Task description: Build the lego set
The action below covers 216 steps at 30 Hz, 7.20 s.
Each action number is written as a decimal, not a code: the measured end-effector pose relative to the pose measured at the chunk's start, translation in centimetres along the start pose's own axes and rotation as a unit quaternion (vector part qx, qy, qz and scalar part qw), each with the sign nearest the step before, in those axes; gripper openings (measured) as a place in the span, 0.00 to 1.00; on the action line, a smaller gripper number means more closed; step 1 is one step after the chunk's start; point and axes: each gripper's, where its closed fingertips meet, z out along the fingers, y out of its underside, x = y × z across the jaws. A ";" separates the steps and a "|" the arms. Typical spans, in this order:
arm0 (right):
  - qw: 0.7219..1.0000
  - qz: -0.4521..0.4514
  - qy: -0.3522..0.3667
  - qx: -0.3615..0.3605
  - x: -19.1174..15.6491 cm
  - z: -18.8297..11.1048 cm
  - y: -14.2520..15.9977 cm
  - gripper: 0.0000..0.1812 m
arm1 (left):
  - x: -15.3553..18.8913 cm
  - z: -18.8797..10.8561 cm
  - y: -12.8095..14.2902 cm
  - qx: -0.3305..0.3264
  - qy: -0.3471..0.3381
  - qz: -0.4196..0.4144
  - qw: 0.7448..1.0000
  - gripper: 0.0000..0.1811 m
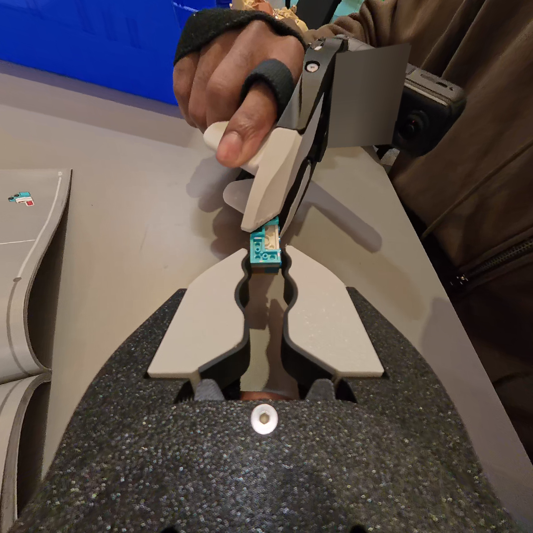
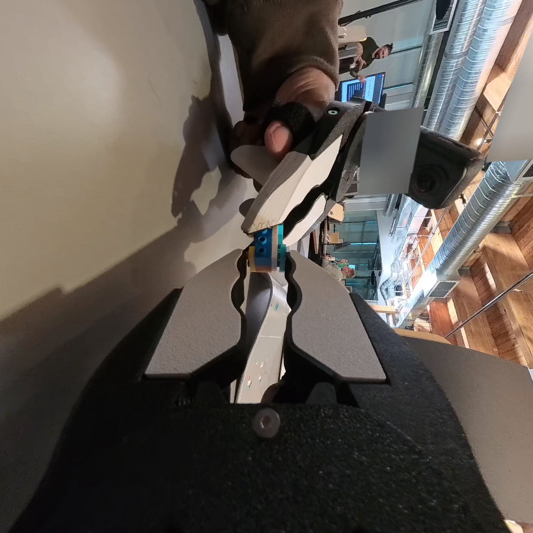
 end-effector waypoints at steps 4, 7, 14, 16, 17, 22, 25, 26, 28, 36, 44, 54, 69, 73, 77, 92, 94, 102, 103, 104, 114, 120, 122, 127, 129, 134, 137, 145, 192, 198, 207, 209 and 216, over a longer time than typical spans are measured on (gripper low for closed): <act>1.000 0.007 -0.003 0.006 0.0 -0.1 -0.1 0.14 | 0.1 0.0 0.0 0.002 0.005 0.004 1.000 0.11; 1.000 0.012 -0.007 0.007 -0.1 -0.1 -0.1 0.14 | 0.1 0.1 0.0 0.004 0.009 0.000 1.000 0.11; 1.000 0.014 -0.019 0.006 -0.2 -0.2 0.0 0.13 | 0.2 0.2 0.0 0.002 0.012 -0.006 1.000 0.11; 1.000 0.011 -0.022 0.007 -0.3 -0.3 0.0 0.13 | 0.2 0.2 0.1 0.000 0.013 -0.006 1.000 0.11; 1.000 0.008 -0.024 0.005 -0.3 -0.3 0.0 0.13 | 0.2 0.2 0.1 0.000 0.013 -0.007 1.000 0.11; 0.999 0.007 -0.034 0.005 -0.5 -0.3 0.0 0.13 | 0.2 0.3 0.2 -0.007 0.015 -0.007 1.000 0.11; 0.999 0.009 -0.041 0.004 -0.5 -0.3 0.0 0.12 | 0.3 0.4 0.3 -0.009 0.016 -0.008 1.000 0.11; 0.999 0.008 -0.041 0.003 -0.6 -0.3 0.0 0.12 | 0.3 0.4 0.3 -0.010 0.017 -0.008 1.000 0.11; 0.999 0.009 -0.042 0.001 -0.5 -0.3 0.0 0.12 | 0.2 0.4 0.3 -0.009 0.018 -0.010 1.000 0.11; 1.000 0.021 -0.002 0.003 -0.1 -0.2 0.6 0.13 | -0.1 0.1 -0.1 0.005 0.008 -0.026 1.000 0.11; 0.999 0.031 0.000 0.007 -0.3 0.0 0.5 0.27 | 0.3 0.3 0.1 -0.002 0.015 -0.021 1.000 0.11; 0.999 0.023 -0.026 0.015 -0.9 0.0 0.1 0.13 | 0.6 0.6 0.2 -0.009 0.026 -0.025 0.999 0.11; 0.987 0.149 0.055 -0.012 1.7 0.0 2.7 0.26 | -1.7 -1.4 -2.0 0.092 0.006 -0.129 0.987 0.11; 0.985 0.160 0.063 0.003 2.1 -0.2 2.4 0.25 | -1.9 -1.8 -2.5 0.117 0.025 -0.174 0.978 0.11; 0.985 0.161 0.055 0.017 2.0 -0.2 1.9 0.22 | -1.3 -1.1 -2.4 0.105 0.039 -0.177 0.978 0.11; 0.886 0.458 -0.052 0.053 2.2 -0.2 3.4 0.13 | -3.4 -2.2 -3.3 0.108 -0.152 0.106 0.977 0.18; 0.877 0.473 -0.055 0.059 2.3 -0.3 3.5 0.13 | -3.3 -2.0 -3.1 0.096 -0.157 0.126 0.975 0.16; 0.871 0.481 -0.064 0.075 2.4 -0.5 3.1 0.13 | -3.3 -1.8 -3.0 0.087 -0.175 0.167 0.966 0.13; 0.871 0.481 -0.067 0.080 2.4 -0.5 3.0 0.13 | -3.2 -1.7 -3.0 0.085 -0.171 0.167 0.967 0.13; 0.871 0.478 -0.069 0.084 2.4 -0.6 2.8 0.13 | -3.1 -1.7 -2.9 0.084 -0.166 0.166 0.968 0.12; 0.876 0.465 -0.082 0.102 2.5 -0.9 2.3 0.12 | -2.6 -1.5 -2.8 0.074 -0.152 0.169 0.971 0.12; 0.871 0.478 -0.066 0.093 2.8 -0.8 2.7 0.13 | -3.0 -1.7 -3.1 0.085 -0.154 0.134 0.975 0.12; 0.874 0.476 -0.059 0.083 2.8 -0.7 3.1 0.19 | -3.3 -1.6 -2.7 0.079 -0.150 0.112 0.979 0.12; 0.887 0.454 -0.057 0.062 2.1 -0.6 3.3 0.17 | -3.2 -1.4 -2.3 0.076 -0.125 0.050 0.988 0.12; 0.883 0.461 -0.064 0.060 1.9 -0.6 3.2 0.14 | -3.2 -1.3 -2.2 0.077 -0.113 0.019 0.990 0.12; 0.840 0.528 -0.116 0.034 1.0 -0.3 3.7 0.14 | -3.6 -1.0 -1.6 0.063 -0.111 -0.019 0.992 0.13; 0.784 0.598 -0.163 0.005 0.1 -0.1 4.3 0.14 | -4.2 -1.3 -1.1 0.046 -0.136 0.003 0.990 0.17; 0.606 0.752 -0.257 -0.022 -1.8 0.4 4.1 0.14 | -3.4 -0.2 -0.2 -0.021 -0.164 0.141 0.976 0.17; 0.774 0.620 -0.123 -0.033 -0.2 0.7 6.8 0.00 | -6.4 -4.9 -4.5 0.148 -0.296 0.104 0.938 0.00; 0.743 0.655 -0.130 -0.040 -0.3 0.7 7.6 0.00 | -7.4 -3.7 -2.3 0.085 -0.290 0.080 0.950 0.00; 0.681 0.722 -0.119 -0.031 0.1 0.0 8.9 0.00 | -7.8 -3.2 -1.0 0.045 -0.284 0.022 0.958 0.00; 0.674 0.729 -0.120 -0.025 0.2 -0.1 9.0 0.00 | -7.9 -3.4 -1.0 0.054 -0.279 -0.002 0.959 0.00; 0.675 0.728 -0.118 -0.019 0.3 -0.2 8.9 0.00 | -8.1 -3.8 -0.9 0.069 -0.271 -0.051 0.959 0.00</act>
